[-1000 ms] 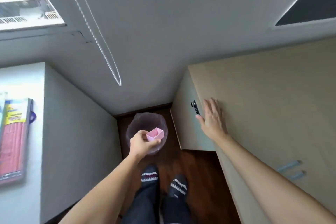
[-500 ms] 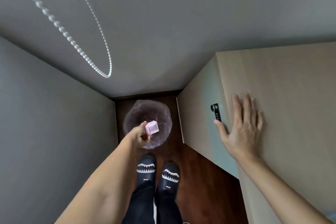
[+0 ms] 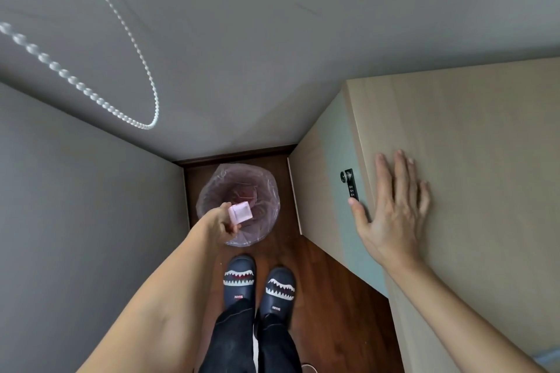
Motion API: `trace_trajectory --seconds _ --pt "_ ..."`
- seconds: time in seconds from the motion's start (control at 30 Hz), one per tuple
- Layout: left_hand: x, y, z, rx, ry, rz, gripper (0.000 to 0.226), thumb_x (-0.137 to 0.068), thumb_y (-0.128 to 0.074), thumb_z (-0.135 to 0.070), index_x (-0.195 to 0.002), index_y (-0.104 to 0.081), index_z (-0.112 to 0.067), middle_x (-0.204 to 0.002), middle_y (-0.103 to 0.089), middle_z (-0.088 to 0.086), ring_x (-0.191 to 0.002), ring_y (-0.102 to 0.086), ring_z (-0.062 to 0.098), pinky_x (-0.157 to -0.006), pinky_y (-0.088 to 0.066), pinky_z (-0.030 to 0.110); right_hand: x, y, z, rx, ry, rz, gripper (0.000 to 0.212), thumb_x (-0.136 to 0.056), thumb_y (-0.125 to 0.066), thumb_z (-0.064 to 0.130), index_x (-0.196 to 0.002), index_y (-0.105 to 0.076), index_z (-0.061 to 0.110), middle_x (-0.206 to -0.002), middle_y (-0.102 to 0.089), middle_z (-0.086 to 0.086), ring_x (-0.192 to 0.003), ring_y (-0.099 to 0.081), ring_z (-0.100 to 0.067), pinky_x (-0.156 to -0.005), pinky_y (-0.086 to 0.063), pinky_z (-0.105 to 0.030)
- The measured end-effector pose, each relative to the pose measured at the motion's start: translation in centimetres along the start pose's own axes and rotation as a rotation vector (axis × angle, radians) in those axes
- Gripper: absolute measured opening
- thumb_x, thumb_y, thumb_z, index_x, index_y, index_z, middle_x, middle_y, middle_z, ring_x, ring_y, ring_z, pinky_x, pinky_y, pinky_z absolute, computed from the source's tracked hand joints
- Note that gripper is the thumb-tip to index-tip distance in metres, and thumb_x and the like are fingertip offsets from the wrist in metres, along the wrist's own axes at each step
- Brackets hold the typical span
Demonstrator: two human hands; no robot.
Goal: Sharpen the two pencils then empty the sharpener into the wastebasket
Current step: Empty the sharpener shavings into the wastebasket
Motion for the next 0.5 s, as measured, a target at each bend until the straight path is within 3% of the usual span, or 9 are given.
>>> trace_trajectory --seconds 0.17,0.33,0.5 --pt "-0.4 -0.2 0.2 0.054 0.042 0.009 0.046 -0.095 -0.046 -0.044 -0.076 -0.055 -0.002 -0.069 -0.050 0.011 -0.051 -0.041 0.011 -0.031 -0.036 0.012 0.0 -0.1 -0.1 0.012 0.005 0.009 0.080 -0.080 -0.053 0.046 -0.146 -0.016 0.023 -0.157 -0.020 -0.011 -0.145 -0.018 -0.028 -0.113 -0.023 -0.053" --pt "0.0 -0.3 0.3 0.055 0.038 0.008 0.046 -0.096 -0.043 -0.041 -0.073 -0.055 -0.002 -0.067 -0.050 0.011 -0.052 -0.041 0.012 -0.046 -0.031 0.017 0.0 -0.3 -0.2 0.019 0.001 0.009 0.082 -0.078 -0.055 0.044 -0.147 -0.014 0.025 -0.157 -0.020 -0.009 -0.145 -0.017 -0.026 -0.113 -0.025 -0.053" --pt "0.7 0.2 1.0 0.051 0.046 0.000 0.045 -0.095 -0.044 -0.038 -0.071 -0.053 -0.002 -0.067 -0.049 0.012 -0.050 -0.041 0.014 -0.036 -0.034 0.017 0.0 -0.1 -0.2 -0.010 0.006 -0.005 0.084 -0.078 -0.061 0.040 -0.147 -0.015 0.025 -0.157 -0.022 -0.010 -0.145 -0.019 -0.027 -0.112 -0.026 -0.053"
Point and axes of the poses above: each hand's wrist, its own x-axis away from the middle knuckle, its own y-axis out of the back of the hand, z = x × y, the point moved 6 cm from there along -x, towards the middle knuckle
